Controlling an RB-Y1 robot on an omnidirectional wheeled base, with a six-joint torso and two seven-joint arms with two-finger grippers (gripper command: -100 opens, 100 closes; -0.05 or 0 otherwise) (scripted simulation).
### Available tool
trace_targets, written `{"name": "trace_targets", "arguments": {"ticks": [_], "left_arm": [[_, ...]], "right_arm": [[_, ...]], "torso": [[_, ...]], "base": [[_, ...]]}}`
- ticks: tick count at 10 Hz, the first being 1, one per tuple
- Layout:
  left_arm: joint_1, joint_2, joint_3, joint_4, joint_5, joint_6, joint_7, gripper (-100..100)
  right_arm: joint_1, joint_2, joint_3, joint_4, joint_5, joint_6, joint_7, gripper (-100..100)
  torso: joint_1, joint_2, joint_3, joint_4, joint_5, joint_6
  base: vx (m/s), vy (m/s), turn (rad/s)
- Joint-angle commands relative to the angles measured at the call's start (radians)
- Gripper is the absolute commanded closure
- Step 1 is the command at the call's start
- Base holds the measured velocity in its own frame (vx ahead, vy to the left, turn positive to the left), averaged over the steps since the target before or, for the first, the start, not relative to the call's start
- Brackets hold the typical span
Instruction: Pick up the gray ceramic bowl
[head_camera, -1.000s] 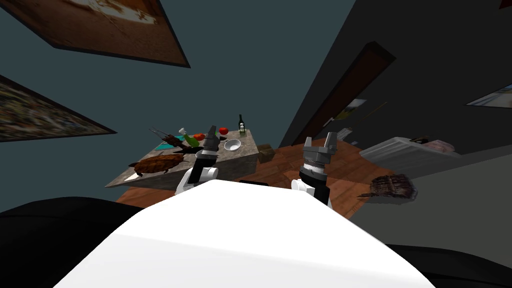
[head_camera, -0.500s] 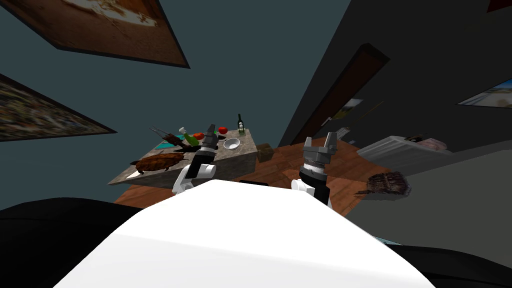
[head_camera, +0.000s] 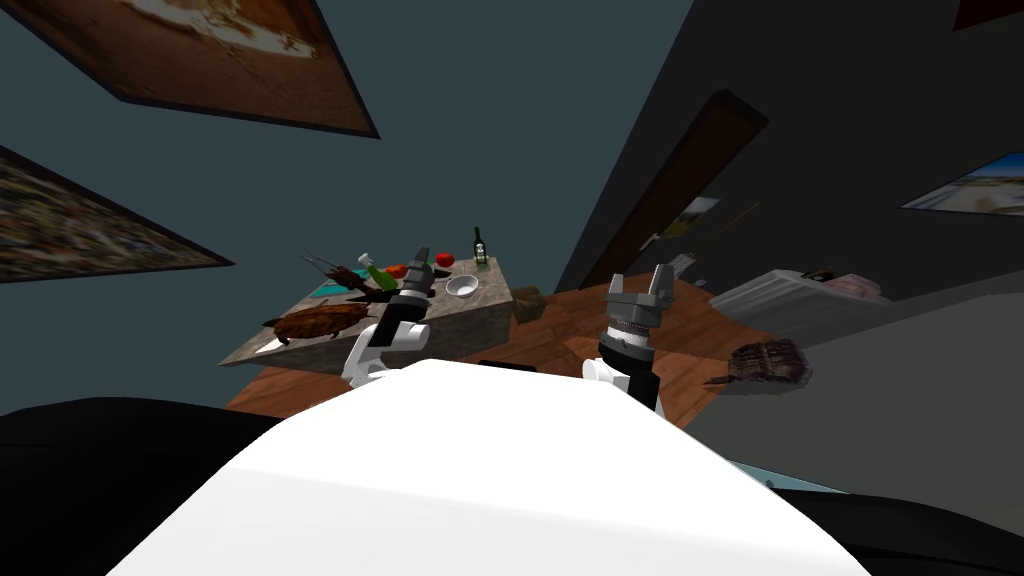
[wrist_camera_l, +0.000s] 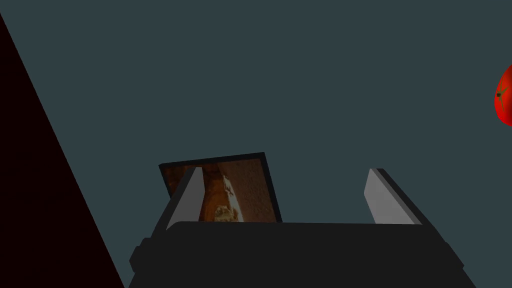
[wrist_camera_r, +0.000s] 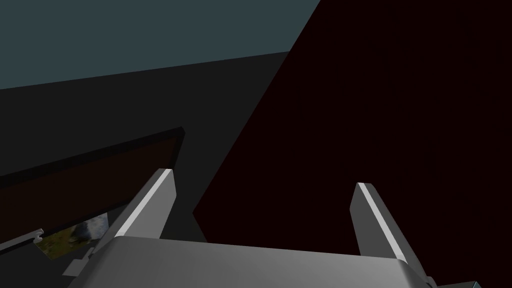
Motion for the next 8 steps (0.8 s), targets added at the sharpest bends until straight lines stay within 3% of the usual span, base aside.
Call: {"name": "trace_targets", "arguments": {"ticks": [1, 2, 3, 5, 8], "left_arm": [[-0.016, 0.004, 0.021, -0.006, 0.004, 0.05, 0.003, -100], [-0.016, 0.004, 0.021, -0.006, 0.004, 0.076, 0.003, -100], [-0.038, 0.008, 0.041, -0.008, 0.008, 0.105, 0.006, -100], [-0.038, 0.008, 0.041, -0.008, 0.008, 0.149, 0.006, -100], [-0.083, 0.013, 0.081, -0.011, 0.017, 0.248, 0.009, -100]], "right_arm": [[0.0, 0.0, 0.0, 0.0, 0.0, 0.0, 0.0, 0], [0.0, 0.0, 0.0, 0.0, 0.0, 0.0, 0.0, 0], [0.0, 0.0, 0.0, 0.0, 0.0, 0.0, 0.0, 0], [0.0, 0.0, 0.0, 0.0, 0.0, 0.0, 0.0, 0], [0.0, 0.0, 0.0, 0.0, 0.0, 0.0, 0.0, 0]], "torso": [[0.0, 0.0, 0.0, 0.0, 0.0, 0.0], [-0.001, 0.0, 0.0, 0.0, 0.0, 0.0], [-0.001, 0.0, 0.0, 0.0, 0.0, 0.0], [-0.001, 0.0, 0.0, 0.0, 0.0, 0.0], [0.0, 0.0, 0.0, 0.0, 0.0, 0.0]], "base": [[-0.03, -0.026, -0.027], [-0.036, -0.027, -0.013], [-0.04, -0.029, -0.027], [-0.025, -0.018, -0.006], [-0.027, -0.026, -0.022]]}}
